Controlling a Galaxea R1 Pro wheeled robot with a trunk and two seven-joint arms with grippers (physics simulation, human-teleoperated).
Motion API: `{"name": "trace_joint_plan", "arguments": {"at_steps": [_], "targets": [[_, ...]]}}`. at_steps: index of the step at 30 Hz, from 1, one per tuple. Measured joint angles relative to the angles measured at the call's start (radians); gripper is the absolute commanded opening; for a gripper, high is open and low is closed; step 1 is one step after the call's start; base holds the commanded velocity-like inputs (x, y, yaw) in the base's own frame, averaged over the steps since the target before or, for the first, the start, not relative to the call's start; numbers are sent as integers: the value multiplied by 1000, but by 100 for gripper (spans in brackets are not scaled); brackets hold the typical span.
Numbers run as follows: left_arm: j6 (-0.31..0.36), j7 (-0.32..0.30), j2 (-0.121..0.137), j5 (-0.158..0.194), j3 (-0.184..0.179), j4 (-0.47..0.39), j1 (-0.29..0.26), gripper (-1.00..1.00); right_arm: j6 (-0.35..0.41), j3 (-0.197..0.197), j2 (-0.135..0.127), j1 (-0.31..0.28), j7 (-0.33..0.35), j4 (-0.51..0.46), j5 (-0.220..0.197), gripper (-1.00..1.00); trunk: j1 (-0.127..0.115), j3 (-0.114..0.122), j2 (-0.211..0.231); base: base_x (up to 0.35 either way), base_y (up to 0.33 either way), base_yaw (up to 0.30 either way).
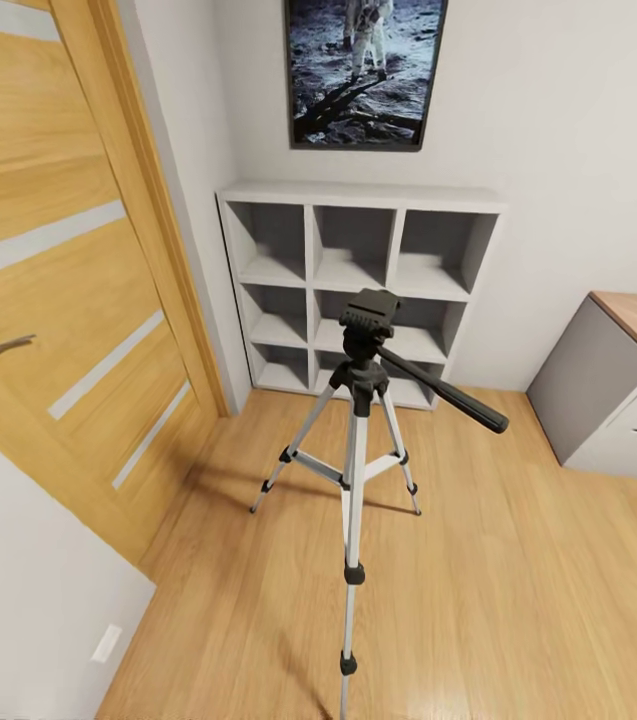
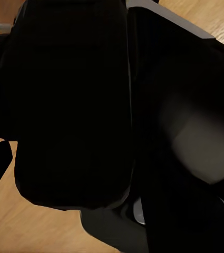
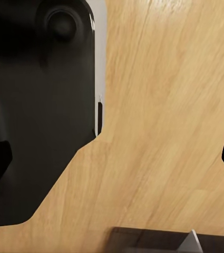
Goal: Attach the digital camera to the camera tripod in the bedroom.
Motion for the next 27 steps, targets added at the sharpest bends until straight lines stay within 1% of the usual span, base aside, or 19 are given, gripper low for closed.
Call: {"name": "trace_joint_plan", "arguments": {"at_steps": [27], "targets": [[1, 0, 0, 0, 0, 0, 0, -100, 0, 0, 0, 0, 0, 0, 0, 100, 0, -44, 0, 0, 0, 0]]}}
